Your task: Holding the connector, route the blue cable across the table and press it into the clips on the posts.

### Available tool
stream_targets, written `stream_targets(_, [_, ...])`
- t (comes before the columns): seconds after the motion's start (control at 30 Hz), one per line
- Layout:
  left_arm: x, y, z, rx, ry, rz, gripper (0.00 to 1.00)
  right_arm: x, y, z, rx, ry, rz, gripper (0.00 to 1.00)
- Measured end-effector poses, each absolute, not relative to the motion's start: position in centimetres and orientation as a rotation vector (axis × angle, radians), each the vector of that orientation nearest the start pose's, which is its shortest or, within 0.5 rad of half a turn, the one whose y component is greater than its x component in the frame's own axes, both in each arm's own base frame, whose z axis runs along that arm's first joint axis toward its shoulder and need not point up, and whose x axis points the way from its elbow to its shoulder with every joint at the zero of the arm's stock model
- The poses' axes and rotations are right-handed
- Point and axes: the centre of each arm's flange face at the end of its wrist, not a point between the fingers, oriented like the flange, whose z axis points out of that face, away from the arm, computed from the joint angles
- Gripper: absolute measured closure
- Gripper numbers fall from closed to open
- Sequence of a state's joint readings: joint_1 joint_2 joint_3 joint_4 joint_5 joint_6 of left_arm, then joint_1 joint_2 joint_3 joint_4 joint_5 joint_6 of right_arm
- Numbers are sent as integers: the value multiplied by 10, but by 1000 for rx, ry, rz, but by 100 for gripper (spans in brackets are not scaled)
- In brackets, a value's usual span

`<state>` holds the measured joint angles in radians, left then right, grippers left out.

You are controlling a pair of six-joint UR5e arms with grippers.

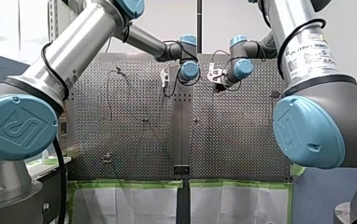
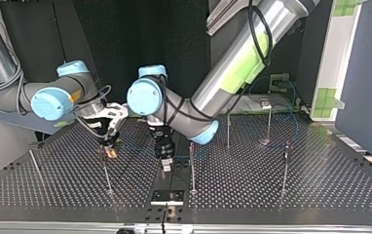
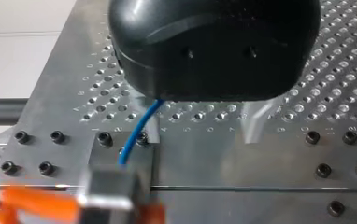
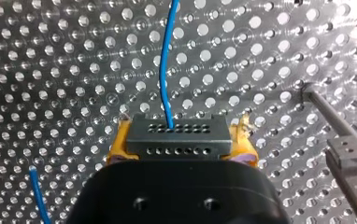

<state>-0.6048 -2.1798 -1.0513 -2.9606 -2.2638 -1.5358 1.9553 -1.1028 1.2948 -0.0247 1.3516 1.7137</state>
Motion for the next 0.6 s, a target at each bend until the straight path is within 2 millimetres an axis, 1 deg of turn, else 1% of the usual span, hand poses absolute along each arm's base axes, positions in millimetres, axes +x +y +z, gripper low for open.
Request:
stream_targets(0.03, [551, -467, 384, -88, 1497, 53, 91, 389, -550, 352, -2409, 1553, -2248, 100])
stream_targets(0.07, [551, -467, 385, -90, 1497, 52, 100, 388, -551, 353, -2409, 1554, -2248, 100])
stream_targets(0.3, [543, -472, 386, -106, 1507, 21, 100, 387, -552, 351, -2410, 1559, -2245, 100])
stream_targets(0.6, [532, -473, 383, -137, 1535, 49, 100, 387, -552, 351, -2412, 1559, -2241, 100])
